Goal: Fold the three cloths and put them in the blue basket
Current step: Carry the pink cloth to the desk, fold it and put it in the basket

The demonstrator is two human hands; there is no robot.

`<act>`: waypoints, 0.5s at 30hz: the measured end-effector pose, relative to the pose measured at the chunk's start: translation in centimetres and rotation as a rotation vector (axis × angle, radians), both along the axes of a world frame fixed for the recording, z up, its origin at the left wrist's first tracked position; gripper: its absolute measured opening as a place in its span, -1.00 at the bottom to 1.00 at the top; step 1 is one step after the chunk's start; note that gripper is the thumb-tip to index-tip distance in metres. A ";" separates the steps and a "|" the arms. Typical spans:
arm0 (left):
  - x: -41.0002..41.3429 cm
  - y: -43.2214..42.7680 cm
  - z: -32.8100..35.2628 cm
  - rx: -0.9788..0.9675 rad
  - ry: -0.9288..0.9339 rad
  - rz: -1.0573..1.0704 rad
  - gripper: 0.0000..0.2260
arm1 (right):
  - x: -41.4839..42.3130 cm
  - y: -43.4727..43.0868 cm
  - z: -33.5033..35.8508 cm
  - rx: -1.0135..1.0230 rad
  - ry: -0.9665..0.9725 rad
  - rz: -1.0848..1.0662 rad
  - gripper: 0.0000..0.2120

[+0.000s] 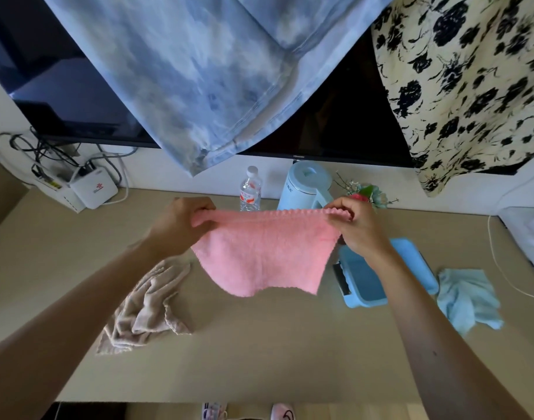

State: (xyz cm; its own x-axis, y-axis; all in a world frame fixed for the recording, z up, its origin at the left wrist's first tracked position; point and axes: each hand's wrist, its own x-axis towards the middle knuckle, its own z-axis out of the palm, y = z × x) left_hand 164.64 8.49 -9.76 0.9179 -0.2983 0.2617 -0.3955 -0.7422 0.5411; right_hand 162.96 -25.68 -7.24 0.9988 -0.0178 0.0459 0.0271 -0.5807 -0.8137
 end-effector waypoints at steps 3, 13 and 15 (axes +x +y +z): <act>-0.7 -0.1 0.9 -0.073 -0.036 0.053 -0.93 | -0.4 -0.5 0.3 0.050 -0.043 -0.009 -0.87; -10.5 1.1 -10.2 -0.005 0.159 -0.051 -0.89 | -9.3 -2.8 -10.0 0.007 0.281 0.080 -0.84; -13.1 0.8 -14.0 0.044 0.244 -0.041 -0.85 | -11.5 -2.2 -13.9 -0.050 0.358 0.124 -0.88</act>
State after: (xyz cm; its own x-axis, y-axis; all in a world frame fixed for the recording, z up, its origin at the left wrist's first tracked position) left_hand 151.50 9.26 -23.79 0.9394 -0.3424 0.0193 -0.2868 -0.7535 0.5915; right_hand 151.47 -27.93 -21.13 0.9463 0.0972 -0.3083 -0.1814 -0.6298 -0.7553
